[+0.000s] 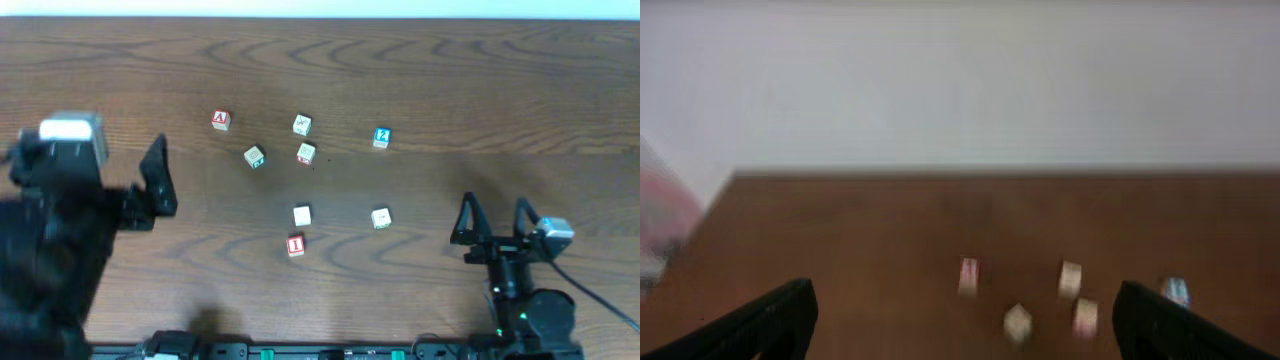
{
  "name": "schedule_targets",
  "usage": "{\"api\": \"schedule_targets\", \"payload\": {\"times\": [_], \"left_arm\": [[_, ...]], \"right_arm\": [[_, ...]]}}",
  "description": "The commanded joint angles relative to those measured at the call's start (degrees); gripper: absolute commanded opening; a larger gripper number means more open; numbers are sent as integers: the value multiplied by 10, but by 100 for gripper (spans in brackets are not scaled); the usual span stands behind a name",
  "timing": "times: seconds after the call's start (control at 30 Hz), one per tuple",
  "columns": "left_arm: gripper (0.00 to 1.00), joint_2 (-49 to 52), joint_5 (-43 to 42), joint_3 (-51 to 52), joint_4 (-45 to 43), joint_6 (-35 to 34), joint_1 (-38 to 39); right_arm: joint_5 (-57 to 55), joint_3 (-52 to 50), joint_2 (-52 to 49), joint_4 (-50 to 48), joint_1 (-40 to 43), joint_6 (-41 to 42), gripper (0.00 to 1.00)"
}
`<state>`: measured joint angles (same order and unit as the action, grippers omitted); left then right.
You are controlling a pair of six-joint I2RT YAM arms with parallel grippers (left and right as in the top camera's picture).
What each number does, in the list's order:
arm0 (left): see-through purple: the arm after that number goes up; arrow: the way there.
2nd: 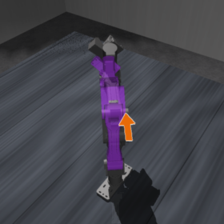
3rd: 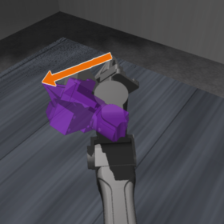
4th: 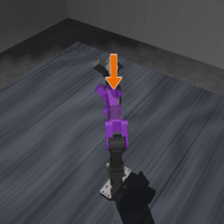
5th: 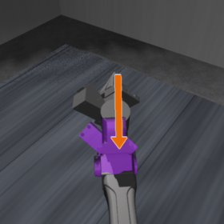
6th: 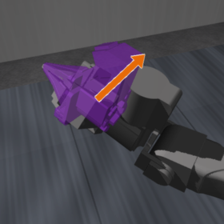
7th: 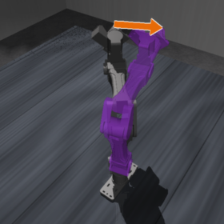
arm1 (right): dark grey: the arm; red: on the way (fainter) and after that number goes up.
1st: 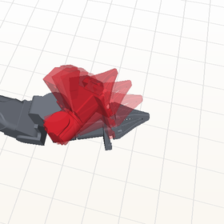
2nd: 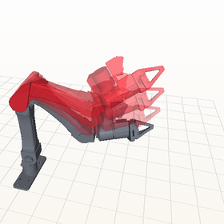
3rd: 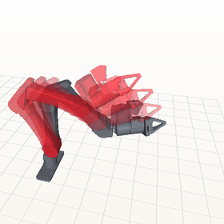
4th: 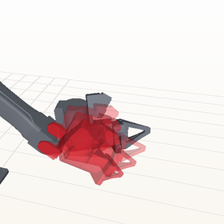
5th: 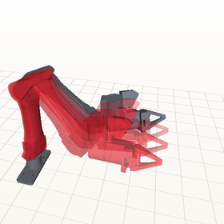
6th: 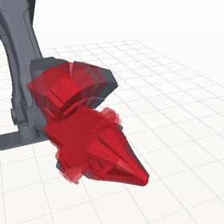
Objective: Spell out Ai2
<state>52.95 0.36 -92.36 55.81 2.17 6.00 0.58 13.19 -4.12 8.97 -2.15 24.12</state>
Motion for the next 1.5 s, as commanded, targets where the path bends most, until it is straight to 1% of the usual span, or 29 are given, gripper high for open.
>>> {"api": "schedule_targets", "payload": {"times": [0.0, 0.1, 0.23, 0.33, 0.4, 0.43, 0.53, 0.63, 0.67, 0.7, 0.73, 0.77, 0.8, 0.87, 0.93, 1.0, 1.17, 1.33, 1.47], "left_arm": [[95, 82, -4, -106, 59, 4, -3], [95, 152, -4, -191, 128, 4, -3], [95, 226, -7, -274, 208, -23, -3], [95, 268, -38, -300, 256, -24, -3], [95, 290, -45, -300, 291, -24, -3], [95, 302, -45, -299, 308, -24, -3], [95, 337, -49, -298, 327, -24, -3], [95, 367, -28, -295, 351, -24, -3], [95, 380, -28, -295, 361, -24, -3], [95, 390, -28, -295, 363, -24, -3], [95, 400, -28, -295, 363, -24, -3], [95, 407, -28, -295, 363, -24, -3], [95, 415, -30, -295, 363, -24, -3], [95, 431, -27, -295, 370, -24, -3], [95, 441, -27, -295, 369, -24, -4], [95, 446, -27, -295, 370, -24, -4], [95, 448, -26, -295, 372, -26, -4], [95, 448, 0, -295, 372, -32, -4], [95, 448, 41, -295, 368, -90, -4]], "right_arm": [[-2, 108, -56, 34, 2, -7, 99], [-1, 222, -152, 83, 2, -36, 99], [5, 398, -312, 207, 2, -41, 99], [31, 522, -433, 321, 2, -41, 99], [59, 579, -499, 369, 2, -40, 99], [59, 596, -527, 373, 2, -40, 99], [106, 613, -586, 409, 2, -35, 99], [150, 613, -635, 433, -3, -39, 99], [147, 613, -656, 459, -14, -40, 98], [139, 613, -671, 481, -24, -40, 90], [128, 613, -684, 501, -38, -40, 90], [119, 613, -694, 515, -54, -39, 93], [104, 613, -703, 525, -75, -29, 96], [51, 613, -719, 535, -146, 2, 99], [-9, 613, -729, 547, -218, 30, 99], [-47, 613, -742, 561, -280, 57, 99], [-64, 613, -796, 565, -408, 95, 99], [-72, 613, -864, 559, -464, 119, 99], [-39, 613, -907, 516, -488, 118, 99]]}}
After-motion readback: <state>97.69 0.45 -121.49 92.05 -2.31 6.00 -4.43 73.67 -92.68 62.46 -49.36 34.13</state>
